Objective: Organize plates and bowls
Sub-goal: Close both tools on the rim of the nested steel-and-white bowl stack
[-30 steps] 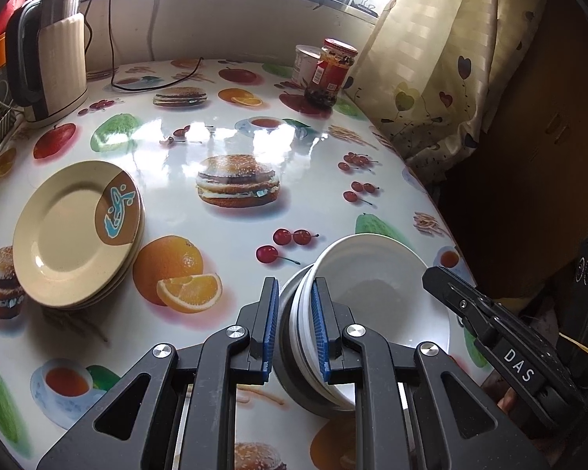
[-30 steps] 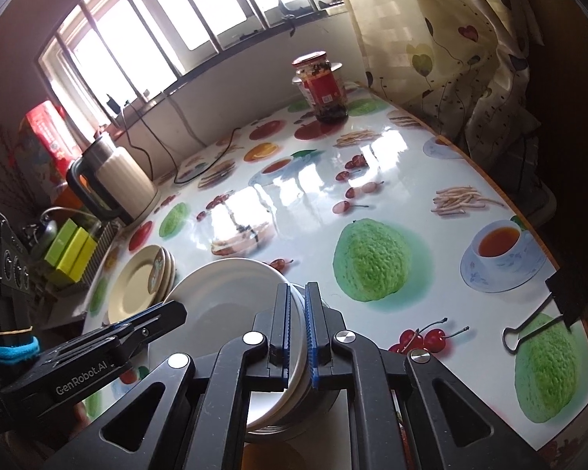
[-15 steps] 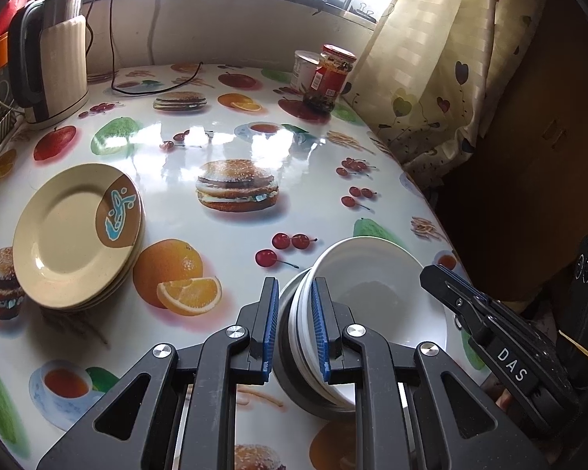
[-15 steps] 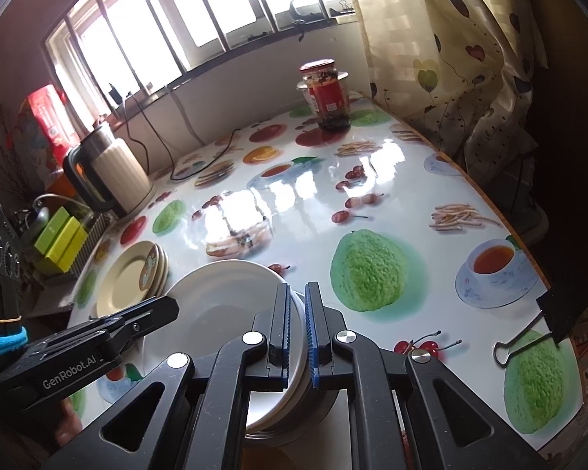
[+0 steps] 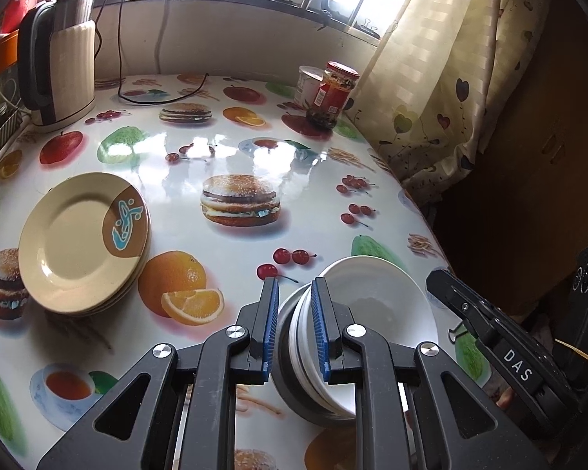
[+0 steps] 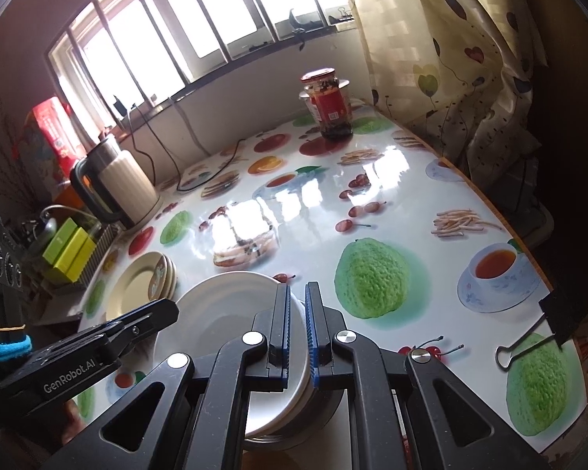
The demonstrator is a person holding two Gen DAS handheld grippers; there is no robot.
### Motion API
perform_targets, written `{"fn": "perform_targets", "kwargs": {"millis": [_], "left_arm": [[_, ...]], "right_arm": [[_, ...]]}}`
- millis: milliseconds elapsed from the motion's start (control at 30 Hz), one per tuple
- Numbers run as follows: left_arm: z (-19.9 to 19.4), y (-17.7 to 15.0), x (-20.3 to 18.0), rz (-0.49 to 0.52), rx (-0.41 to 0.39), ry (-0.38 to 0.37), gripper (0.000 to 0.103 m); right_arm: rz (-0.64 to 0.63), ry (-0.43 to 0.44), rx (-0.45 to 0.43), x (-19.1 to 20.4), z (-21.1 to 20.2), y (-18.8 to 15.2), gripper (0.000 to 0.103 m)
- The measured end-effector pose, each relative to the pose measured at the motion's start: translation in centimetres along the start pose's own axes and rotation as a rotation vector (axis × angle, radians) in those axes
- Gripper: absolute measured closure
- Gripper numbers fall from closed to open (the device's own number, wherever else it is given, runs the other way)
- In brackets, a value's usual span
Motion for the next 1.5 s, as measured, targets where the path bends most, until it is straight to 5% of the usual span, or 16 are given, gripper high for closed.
{"fn": "perform_targets", "kwargs": {"millis": [133,1500], "left_arm": [[-0.7,0.6,0.0,0.004,-0.040,0.017,0.085],[0.9,-0.8,1.6,-0.019,0.022,0.044,0.085]], "right_arm": [[-0.015,0.006,-0.021,0.3,-0.2,0.5,0.094],[0.002,-0.008,-0.024,-0.5,-0.6,-0.6,0.094]]}}
Point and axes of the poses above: each gripper's, at about its wrist camera, not at the fingertips, and z roughly the way its jaws point, x to its left, y to its top, the point moved 7 cm from there along z, roughly the way its jaws point, and after that the axes turned 1 degree about x, right-handed, at the moved point
